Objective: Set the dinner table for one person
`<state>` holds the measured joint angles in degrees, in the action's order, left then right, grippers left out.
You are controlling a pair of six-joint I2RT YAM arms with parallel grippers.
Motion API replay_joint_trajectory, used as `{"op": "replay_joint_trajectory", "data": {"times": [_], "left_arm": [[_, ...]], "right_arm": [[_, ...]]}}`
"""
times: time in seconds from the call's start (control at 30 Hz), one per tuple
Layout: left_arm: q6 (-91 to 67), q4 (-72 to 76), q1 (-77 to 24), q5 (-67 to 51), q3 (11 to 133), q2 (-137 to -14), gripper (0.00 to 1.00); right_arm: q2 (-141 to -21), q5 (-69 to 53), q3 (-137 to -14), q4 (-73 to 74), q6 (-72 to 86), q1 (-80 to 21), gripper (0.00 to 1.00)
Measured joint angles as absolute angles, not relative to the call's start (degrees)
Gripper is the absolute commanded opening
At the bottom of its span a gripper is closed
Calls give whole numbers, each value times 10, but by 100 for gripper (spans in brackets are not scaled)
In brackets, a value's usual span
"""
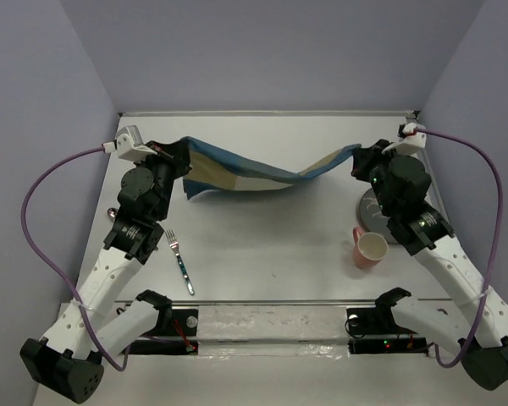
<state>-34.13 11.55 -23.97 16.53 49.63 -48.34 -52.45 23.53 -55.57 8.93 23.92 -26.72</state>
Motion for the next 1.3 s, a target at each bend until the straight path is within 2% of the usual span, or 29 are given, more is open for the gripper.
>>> {"op": "replay_joint_trajectory", "data": {"times": [0.23, 0.43, 0.67, 0.87, 1.03, 1.17, 1.3], "left_arm": [[-334, 139, -239, 162, 557, -546, 0], [-335, 145, -211, 135, 588, -649, 0], [-335, 113, -130, 64, 743, -792, 0], [-342, 97, -77, 3, 844, -823, 0], [-352, 128, -72, -32, 799, -778, 0], [-373, 190, -70, -48, 643, -740, 0], [-385, 221, -70, -48, 517, -783, 0]], "right_arm": [[-567, 253, -675, 98, 198, -267, 0], [-698, 276, -736, 92, 147, -263, 0], [-862, 261, -907, 112, 100, -224, 0], [-883, 257, -1032, 121, 75, -207, 0], [-820, 248, -959, 91, 85, -207, 0], [-774, 237, -786, 43, 121, -207, 0], [-833, 218, -648, 24, 162, -206, 0]]}}
